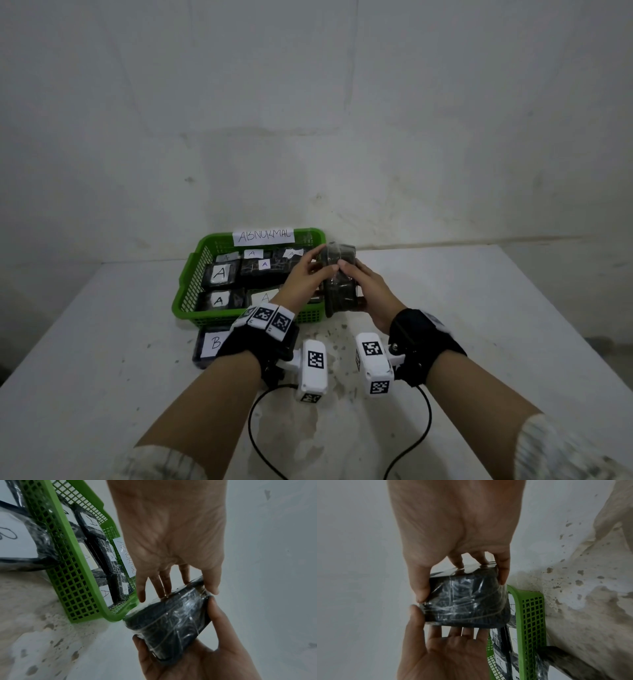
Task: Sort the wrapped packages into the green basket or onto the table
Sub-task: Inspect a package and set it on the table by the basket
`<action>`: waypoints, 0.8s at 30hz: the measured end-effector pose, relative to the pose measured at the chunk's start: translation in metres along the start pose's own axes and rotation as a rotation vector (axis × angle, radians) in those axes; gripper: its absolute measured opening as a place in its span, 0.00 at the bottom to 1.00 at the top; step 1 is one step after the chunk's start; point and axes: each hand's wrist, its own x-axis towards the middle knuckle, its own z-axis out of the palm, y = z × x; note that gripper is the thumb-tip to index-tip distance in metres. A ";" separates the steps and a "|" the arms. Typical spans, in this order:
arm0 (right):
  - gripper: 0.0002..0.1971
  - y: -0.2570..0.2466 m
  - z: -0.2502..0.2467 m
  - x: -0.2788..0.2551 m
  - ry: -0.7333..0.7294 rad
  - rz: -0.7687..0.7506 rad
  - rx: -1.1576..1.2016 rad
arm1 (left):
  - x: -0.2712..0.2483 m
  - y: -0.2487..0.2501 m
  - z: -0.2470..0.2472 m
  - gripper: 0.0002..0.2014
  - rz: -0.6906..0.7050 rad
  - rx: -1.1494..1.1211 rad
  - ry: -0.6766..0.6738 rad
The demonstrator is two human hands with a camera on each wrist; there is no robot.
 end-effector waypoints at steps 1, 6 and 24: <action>0.22 0.001 0.000 0.000 -0.009 0.006 -0.017 | 0.000 0.000 0.000 0.27 -0.004 0.014 -0.004; 0.34 0.002 0.001 0.001 -0.012 0.017 -0.075 | 0.002 0.000 -0.004 0.27 -0.028 -0.028 0.013; 0.21 -0.014 -0.003 -0.007 0.111 -0.101 -0.201 | -0.009 0.022 -0.005 0.33 -0.051 -0.240 0.009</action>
